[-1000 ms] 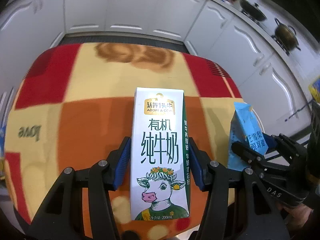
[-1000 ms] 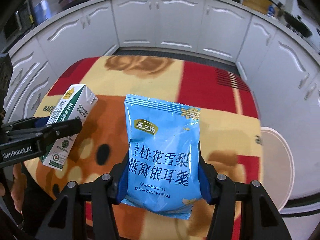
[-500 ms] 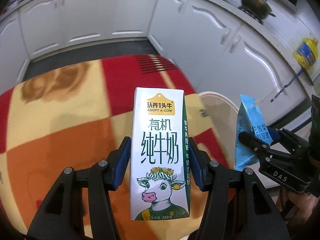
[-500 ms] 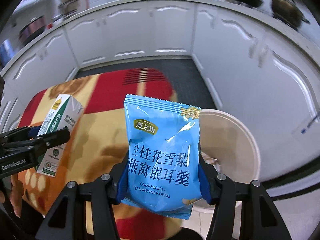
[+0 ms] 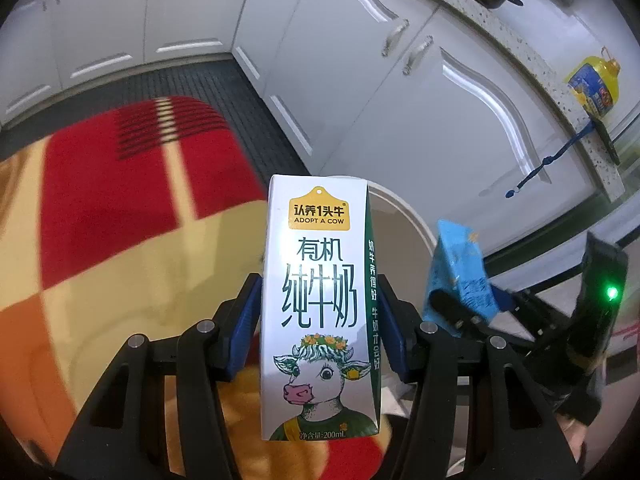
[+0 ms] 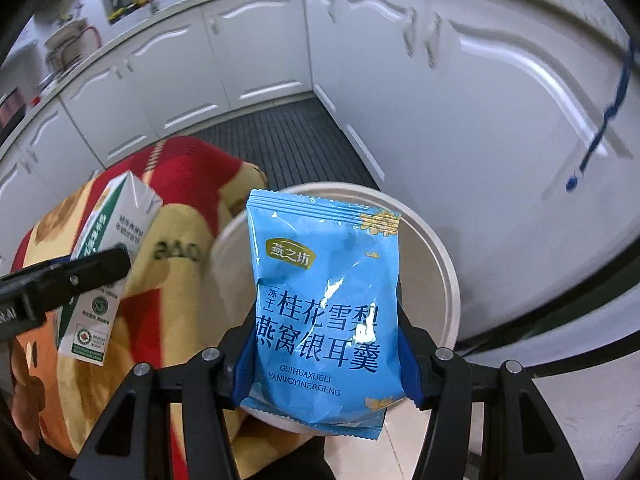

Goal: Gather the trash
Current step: 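Carry the milk carton and blue snack bag over the white bin, then open both grippers to drop carton and bag into the bin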

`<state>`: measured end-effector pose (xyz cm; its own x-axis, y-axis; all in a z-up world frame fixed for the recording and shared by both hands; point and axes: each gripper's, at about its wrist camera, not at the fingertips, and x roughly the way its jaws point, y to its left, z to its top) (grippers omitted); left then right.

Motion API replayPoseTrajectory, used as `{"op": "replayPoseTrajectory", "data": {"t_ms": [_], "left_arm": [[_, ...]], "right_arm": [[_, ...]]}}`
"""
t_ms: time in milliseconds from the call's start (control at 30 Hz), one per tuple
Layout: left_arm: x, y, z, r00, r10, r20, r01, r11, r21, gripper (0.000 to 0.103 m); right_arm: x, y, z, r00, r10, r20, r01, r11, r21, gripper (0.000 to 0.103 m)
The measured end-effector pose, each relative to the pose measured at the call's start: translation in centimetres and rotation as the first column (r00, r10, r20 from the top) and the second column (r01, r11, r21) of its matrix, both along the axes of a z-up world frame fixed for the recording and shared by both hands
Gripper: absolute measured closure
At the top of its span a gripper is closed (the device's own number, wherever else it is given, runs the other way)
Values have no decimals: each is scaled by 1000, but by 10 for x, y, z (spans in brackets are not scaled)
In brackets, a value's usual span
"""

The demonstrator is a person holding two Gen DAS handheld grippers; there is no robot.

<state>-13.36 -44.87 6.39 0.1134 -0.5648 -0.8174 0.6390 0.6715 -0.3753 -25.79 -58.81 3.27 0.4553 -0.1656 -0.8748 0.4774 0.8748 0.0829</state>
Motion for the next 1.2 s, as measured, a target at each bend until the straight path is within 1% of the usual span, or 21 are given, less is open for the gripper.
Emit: {"op": "replayPoseTrajectory", "data": {"t_ms": [200, 300, 400, 700, 867, 900, 967, 1000, 1033, 1100, 1200], "left_arm": [[-3, -34, -10, 999, -38, -21, 38, 999, 1, 50], [-5, -52, -16, 998, -53, -17, 53, 999, 12, 50], [-5, -60, -23, 998, -62, -16, 63, 998, 23, 50], [1, -65, -36, 999, -54, -1, 54, 997, 48, 47], [4, -61, -34, 999, -40, 21, 39, 999, 28, 35], [4, -60, -33, 999, -39, 20, 39, 999, 21, 35], [4, -61, -33, 999, -42, 14, 42, 999, 19, 34], [4, -60, -33, 999, -44, 12, 44, 999, 19, 34], [4, -59, -33, 999, -44, 14, 44, 999, 22, 34], [4, -57, -33, 999, -43, 21, 43, 999, 26, 34], [2, -53, -30, 998, -40, 52, 38, 999, 39, 34]], "right_arm": [[-5, -21, -19, 999, -39, -13, 39, 999, 27, 47], [-4, -31, -28, 998, -58, -11, 58, 997, 49, 47], [-4, -40, -36, 997, -74, -15, 74, 995, 62, 47], [-7, -49, -55, 996, -91, -22, 93, 991, 94, 47], [-7, -49, -57, 995, -93, -24, 95, 991, 95, 45], [-6, -50, -56, 995, -91, -26, 93, 991, 95, 45], [-6, -50, -56, 995, -93, -24, 95, 990, 100, 42], [-7, -49, -56, 995, -97, -18, 98, 990, 103, 37], [-9, -47, -56, 995, -99, -10, 100, 989, 107, 35], [-11, -45, -54, 995, -103, 0, 102, 988, 115, 34], [-12, -43, -53, 994, -105, 9, 103, 988, 114, 34]]}}
